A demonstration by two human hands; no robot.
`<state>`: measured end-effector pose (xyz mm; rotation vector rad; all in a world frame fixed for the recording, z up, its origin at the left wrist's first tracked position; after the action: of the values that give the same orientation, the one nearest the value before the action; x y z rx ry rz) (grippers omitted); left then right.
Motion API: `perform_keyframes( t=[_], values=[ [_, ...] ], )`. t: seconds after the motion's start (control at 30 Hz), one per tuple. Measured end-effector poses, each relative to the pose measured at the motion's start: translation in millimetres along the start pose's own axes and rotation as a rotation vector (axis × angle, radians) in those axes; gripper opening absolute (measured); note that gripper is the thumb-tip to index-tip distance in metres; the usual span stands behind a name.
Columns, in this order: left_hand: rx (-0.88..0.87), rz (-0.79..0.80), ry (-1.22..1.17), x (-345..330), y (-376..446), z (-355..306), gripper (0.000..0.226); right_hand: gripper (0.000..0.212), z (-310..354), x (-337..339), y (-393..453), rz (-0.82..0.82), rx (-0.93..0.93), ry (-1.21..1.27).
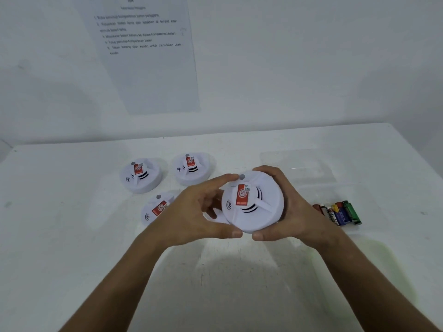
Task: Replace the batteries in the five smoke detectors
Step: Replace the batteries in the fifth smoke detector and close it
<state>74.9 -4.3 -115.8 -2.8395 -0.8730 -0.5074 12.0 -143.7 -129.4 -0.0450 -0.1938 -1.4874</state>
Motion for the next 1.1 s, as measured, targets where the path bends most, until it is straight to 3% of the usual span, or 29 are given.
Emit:
perform_keyframes(
  t=[0.27, 1.1],
  values=[
    [-0.049, -0.065, 0.300, 8, -5, -14, 0.082, 0.105, -11, 9, -4, -0.034, -0.079, -0.255],
    [-0.105, -0.085, 0.324, 7, 2, -16, 0.080, 0.098, -3, 11, -5, -0.055, -0.055, -0.239]
  ],
)
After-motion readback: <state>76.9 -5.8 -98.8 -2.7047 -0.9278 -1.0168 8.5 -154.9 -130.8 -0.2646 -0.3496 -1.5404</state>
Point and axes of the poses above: each hand's wrist, its own y-axis towards the middle knuckle, its own x-axis out of the back of the hand, z = x × y, the point moved 8 cm from there along y, towards the middle knuckle, and after that the axes turned 1 degree about x, right-handed, at the moved point
